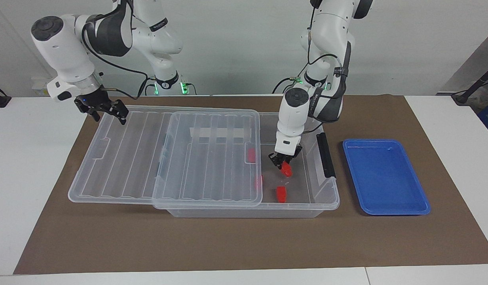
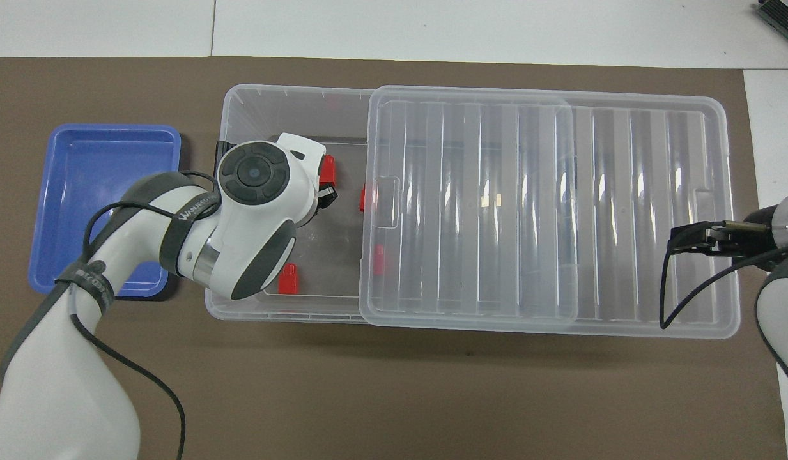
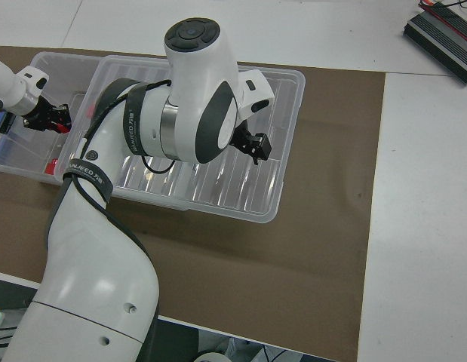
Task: Place red block in blue tray from box
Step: 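Reach the left gripper into the box and grasp a red block, then carry the red block with the left gripper over the blue tray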
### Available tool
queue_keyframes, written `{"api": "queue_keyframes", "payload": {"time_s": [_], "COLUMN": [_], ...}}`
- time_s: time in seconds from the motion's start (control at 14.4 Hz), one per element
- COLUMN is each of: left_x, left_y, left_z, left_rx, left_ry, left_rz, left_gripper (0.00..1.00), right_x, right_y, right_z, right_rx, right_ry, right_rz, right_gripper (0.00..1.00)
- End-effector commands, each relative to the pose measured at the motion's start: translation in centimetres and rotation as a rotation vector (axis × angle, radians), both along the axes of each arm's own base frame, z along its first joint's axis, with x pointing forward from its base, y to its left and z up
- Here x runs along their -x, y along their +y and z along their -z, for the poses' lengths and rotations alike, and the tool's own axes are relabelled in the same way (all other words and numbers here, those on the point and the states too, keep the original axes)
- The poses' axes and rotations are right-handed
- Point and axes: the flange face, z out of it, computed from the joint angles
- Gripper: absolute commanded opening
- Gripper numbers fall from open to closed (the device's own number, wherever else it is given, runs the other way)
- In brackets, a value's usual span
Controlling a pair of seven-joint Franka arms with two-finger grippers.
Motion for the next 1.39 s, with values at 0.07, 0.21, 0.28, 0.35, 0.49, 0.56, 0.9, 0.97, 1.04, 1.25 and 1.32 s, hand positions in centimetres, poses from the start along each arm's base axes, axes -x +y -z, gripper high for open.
{"api": "queue_keyframes", "payload": {"time_s": [0.07, 0.21, 0.28, 0.35, 0.49, 0.56, 0.9, 0.97, 1.04, 1.25, 1.32], "left_x": [-1.3, -0.6, 0.0, 0.4, -0.4, -1.3, -3.7, -3.6, -3.4, -2.7, -1.9], "left_y": [1.7, 2.4, 3.3, 4.5, 8.6, 11.6, 27.4, 30.5, 33.3, 35.2, 34.9], "left_z": [-6.6, -8.8, -9.6, -10.9, -13.1, -13.5, -14.0, -13.9, -13.6, -11.2, -9.4], "left_rx": [-0.002, -0.027, -0.046, -0.059, -0.060, -0.050, 0.005, 0.016, 0.024, -0.004, -0.015], "left_ry": [0.073, 0.112, 0.148, 0.177, 0.226, 0.239, 0.231, 0.231, 0.231, 0.155, 0.134], "left_rz": [-0.066, -0.035, 0.007, 0.059, 0.221, 0.290, 0.526, 0.559, 0.599, 0.639, 0.643], "left_gripper": [0.00, 0.00, 0.00, 0.00, 0.00, 0.00, 0.00, 0.00, 0.00, 0.00, 0.00], "right_x": [-2.6, -3.2, -3.8, -4.5, -5.2, -5.3, -4.8, -4.7, -4.7, -4.8, -4.8], "right_y": [3.5, 5.1, 5.2, 4.9, 4.9, 4.8, 4.5, 4.4, 4.4, 4.2, 4.1], "right_z": [-3.8, -5.5, -6.5, -7.1, -8.3, -8.6, -8.0, -8.0, -7.9, -7.9, -7.9], "right_rx": [-0.022, -0.025, -0.028, -0.032, -0.023, -0.017, -0.012, -0.012, -0.014, -0.020, -0.025], "right_ry": [-0.020, -0.035, -0.041, -0.044, -0.059, -0.055, -0.029, -0.029, -0.029, -0.033, -0.033], "right_rz": [0.061, 0.065, 0.066, 0.069, 0.068, 0.068, 0.085, 0.085, 0.085, 0.080, 0.082], "right_gripper": [1.00, 1.00, 1.00, 1.00, 1.00, 1.00, 1.00, 1.00, 1.00, 1.00, 1.00]}}
